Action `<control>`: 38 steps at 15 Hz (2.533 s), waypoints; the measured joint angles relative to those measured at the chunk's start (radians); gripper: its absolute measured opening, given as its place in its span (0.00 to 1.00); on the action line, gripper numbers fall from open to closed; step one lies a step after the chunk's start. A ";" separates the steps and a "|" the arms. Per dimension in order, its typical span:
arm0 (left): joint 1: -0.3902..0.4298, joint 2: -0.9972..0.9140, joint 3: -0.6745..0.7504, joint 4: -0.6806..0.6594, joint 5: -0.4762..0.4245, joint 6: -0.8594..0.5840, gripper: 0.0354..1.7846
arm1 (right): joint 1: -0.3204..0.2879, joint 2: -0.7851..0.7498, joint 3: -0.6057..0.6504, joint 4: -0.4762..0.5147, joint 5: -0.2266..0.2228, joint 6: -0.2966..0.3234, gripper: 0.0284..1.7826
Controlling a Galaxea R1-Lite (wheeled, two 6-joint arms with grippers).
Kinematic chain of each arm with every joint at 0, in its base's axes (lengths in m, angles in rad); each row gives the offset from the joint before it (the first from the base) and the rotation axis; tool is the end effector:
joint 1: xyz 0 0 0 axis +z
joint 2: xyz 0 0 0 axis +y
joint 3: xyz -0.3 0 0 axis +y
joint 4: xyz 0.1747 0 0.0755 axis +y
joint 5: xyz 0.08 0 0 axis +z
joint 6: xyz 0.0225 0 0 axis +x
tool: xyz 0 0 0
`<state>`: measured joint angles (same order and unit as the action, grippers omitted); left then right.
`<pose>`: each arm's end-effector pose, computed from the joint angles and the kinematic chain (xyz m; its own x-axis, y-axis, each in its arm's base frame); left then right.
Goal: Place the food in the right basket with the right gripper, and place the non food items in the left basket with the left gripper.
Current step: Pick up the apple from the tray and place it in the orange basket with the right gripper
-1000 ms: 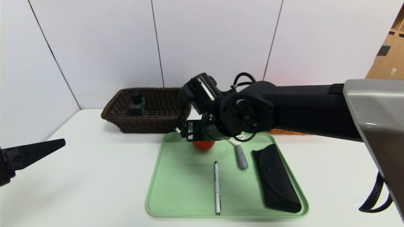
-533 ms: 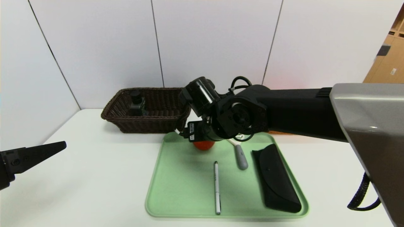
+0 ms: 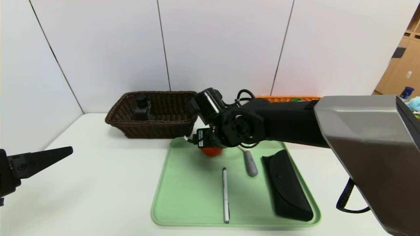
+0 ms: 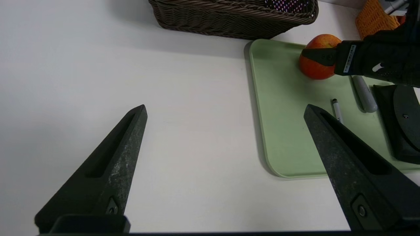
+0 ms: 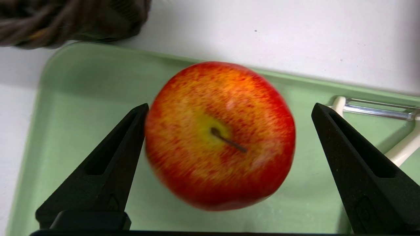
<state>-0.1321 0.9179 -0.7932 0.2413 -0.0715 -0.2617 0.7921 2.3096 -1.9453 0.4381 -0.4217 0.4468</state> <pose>0.0951 -0.0143 0.2548 0.9139 -0.1935 -0.3570 0.0990 0.9588 -0.2663 0.3311 0.3224 0.1578 0.7367 0.1639 -0.6560 -0.1873 0.9817 0.0349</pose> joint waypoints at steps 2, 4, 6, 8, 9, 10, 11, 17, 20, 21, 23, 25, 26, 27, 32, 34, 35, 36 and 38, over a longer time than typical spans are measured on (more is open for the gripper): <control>0.000 0.010 -0.001 -0.001 0.000 0.000 0.94 | 0.000 0.007 0.000 -0.001 0.003 0.004 0.95; 0.000 0.020 -0.001 -0.002 0.000 0.000 0.94 | -0.001 0.010 0.000 -0.001 0.004 0.002 0.95; -0.001 0.029 -0.002 -0.002 0.000 0.000 0.94 | -0.007 0.011 0.000 -0.006 0.002 0.003 0.95; -0.001 0.035 -0.004 -0.002 0.000 0.000 0.94 | -0.010 0.013 0.000 -0.015 0.007 0.007 0.76; -0.001 0.037 -0.004 -0.002 0.000 0.000 0.94 | -0.010 0.014 0.000 -0.015 0.009 0.009 0.71; -0.001 0.038 -0.004 -0.002 0.000 0.000 0.94 | -0.010 0.014 0.000 -0.014 0.010 0.010 0.70; -0.001 0.039 -0.004 -0.002 0.000 0.000 0.94 | -0.010 0.013 0.000 -0.015 0.010 0.011 0.69; -0.001 0.043 -0.002 -0.002 0.000 0.000 0.94 | -0.010 -0.031 0.000 -0.008 0.023 0.023 0.69; -0.001 0.046 -0.001 -0.002 0.000 0.000 0.94 | -0.023 -0.102 0.000 -0.010 0.022 0.032 0.69; -0.001 0.047 -0.001 -0.002 0.000 0.000 0.94 | -0.037 -0.133 0.000 -0.012 0.019 0.032 0.69; -0.001 0.050 -0.003 -0.002 -0.001 0.000 0.94 | -0.107 -0.202 0.000 -0.017 0.017 0.018 0.69; -0.001 0.055 -0.009 -0.002 -0.020 0.001 0.94 | -0.206 -0.258 0.000 -0.014 0.018 -0.015 0.68; -0.001 0.057 -0.010 -0.002 -0.027 0.005 0.94 | -0.254 -0.281 0.000 -0.011 0.023 -0.031 0.68; -0.001 0.060 -0.011 -0.002 -0.027 0.010 0.94 | -0.301 -0.300 0.001 -0.010 0.036 -0.046 0.68; -0.001 0.069 -0.014 -0.002 -0.028 0.012 0.94 | -0.477 -0.308 0.033 -0.009 0.090 -0.049 0.68; -0.001 0.070 -0.014 -0.002 -0.028 0.012 0.94 | -0.512 -0.274 0.041 -0.013 0.104 -0.041 0.68; -0.001 0.070 -0.016 -0.002 -0.028 0.012 0.94 | -0.521 -0.252 0.042 -0.014 0.111 -0.037 0.68; -0.001 0.070 -0.017 -0.002 -0.028 0.012 0.94 | -0.529 -0.229 0.043 -0.016 0.114 -0.033 0.68; -0.001 0.071 -0.017 -0.001 -0.028 0.012 0.94 | -0.536 -0.189 0.044 -0.018 0.121 -0.021 0.68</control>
<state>-0.1336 0.9885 -0.8106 0.2404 -0.0994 -0.2500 0.2564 2.1206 -1.9017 0.4198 -0.3011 0.4257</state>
